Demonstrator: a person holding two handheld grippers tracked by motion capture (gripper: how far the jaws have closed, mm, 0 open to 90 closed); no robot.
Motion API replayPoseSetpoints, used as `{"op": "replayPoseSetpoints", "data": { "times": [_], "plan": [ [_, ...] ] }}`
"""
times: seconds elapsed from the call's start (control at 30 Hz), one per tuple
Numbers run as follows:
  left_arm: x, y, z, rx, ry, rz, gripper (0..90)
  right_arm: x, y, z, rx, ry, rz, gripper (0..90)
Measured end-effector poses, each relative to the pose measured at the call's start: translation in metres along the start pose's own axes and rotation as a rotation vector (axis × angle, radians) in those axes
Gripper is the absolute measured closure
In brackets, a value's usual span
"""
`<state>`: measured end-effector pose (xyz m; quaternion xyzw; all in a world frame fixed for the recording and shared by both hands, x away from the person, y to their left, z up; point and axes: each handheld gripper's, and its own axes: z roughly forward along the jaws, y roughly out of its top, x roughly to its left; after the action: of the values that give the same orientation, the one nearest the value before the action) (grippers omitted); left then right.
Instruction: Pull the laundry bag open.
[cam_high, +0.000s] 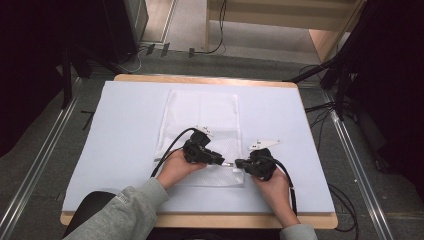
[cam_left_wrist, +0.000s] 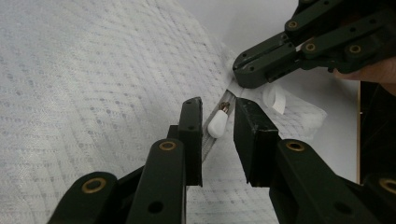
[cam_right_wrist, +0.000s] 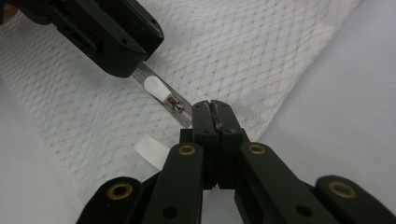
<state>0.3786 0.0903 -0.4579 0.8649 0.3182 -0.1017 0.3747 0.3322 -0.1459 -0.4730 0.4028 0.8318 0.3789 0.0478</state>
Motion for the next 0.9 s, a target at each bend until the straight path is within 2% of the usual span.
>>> {"op": "replayPoseSetpoints", "data": {
  "times": [0.13,0.4,0.6,0.7,0.9],
  "plan": [
    [0.002,0.001,0.002,-0.002,-0.005,-0.013,74.4,0.0,-0.002,0.0,-0.011,0.005,0.004,90.0],
    [0.001,0.001,0.009,0.024,-0.017,-0.008,77.5,0.001,-0.002,0.0,-0.016,-0.009,-0.011,90.0],
    [-0.004,0.0,0.015,0.046,-0.027,0.008,79.2,0.0,-0.002,0.0,-0.018,-0.001,-0.013,90.0],
    [-0.006,0.0,0.019,0.047,-0.044,0.01,79.4,0.0,-0.003,0.0,-0.018,0.0,-0.01,90.0],
    [-0.009,0.001,0.026,0.026,-0.042,0.021,79.6,-0.001,-0.003,0.0,-0.019,0.004,0.001,89.9]
  ]
}}
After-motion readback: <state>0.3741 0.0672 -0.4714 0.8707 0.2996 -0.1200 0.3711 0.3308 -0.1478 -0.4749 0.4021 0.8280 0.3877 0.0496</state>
